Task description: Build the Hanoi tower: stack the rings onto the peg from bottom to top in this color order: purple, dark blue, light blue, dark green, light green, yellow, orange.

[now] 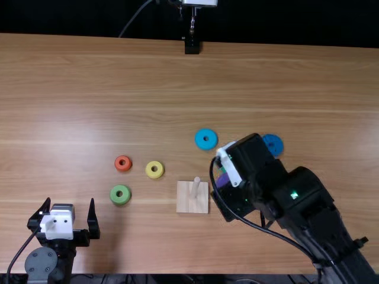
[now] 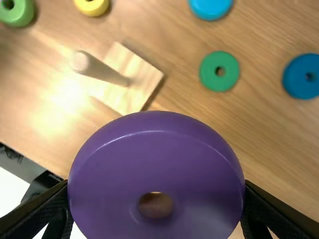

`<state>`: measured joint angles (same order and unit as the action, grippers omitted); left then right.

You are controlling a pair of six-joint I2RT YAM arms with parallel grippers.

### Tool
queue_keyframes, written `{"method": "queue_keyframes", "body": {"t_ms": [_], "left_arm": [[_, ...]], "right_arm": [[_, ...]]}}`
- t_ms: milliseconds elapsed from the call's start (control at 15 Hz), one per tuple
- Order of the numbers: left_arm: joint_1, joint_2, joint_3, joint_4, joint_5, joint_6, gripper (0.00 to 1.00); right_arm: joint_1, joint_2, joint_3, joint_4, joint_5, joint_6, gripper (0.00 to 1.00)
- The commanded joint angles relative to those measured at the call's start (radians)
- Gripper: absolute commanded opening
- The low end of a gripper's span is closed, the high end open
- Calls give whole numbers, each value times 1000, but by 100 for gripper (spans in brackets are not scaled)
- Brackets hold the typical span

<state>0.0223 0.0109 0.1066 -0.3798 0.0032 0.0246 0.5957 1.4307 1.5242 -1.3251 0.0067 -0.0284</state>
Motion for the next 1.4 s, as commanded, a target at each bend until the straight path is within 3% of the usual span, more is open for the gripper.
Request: {"method": "queue_keyframes", "body": {"t_ms": [0,400,733,1333], "left_arm": [[8,-11,-107,-66,-3,3,100],[8,-11,-107,-66,-3,3,100],[8,-11,-107,-66,-3,3,100],[8,-11,-107,-66,-3,3,100]], "right_arm": [[26,40,71,-1,-5,-16,5],[36,148,180,-1,-10,-14,5],[122,178,203,8,-14,-3,5],[119,261,217,15,-10,-1,5]]}}
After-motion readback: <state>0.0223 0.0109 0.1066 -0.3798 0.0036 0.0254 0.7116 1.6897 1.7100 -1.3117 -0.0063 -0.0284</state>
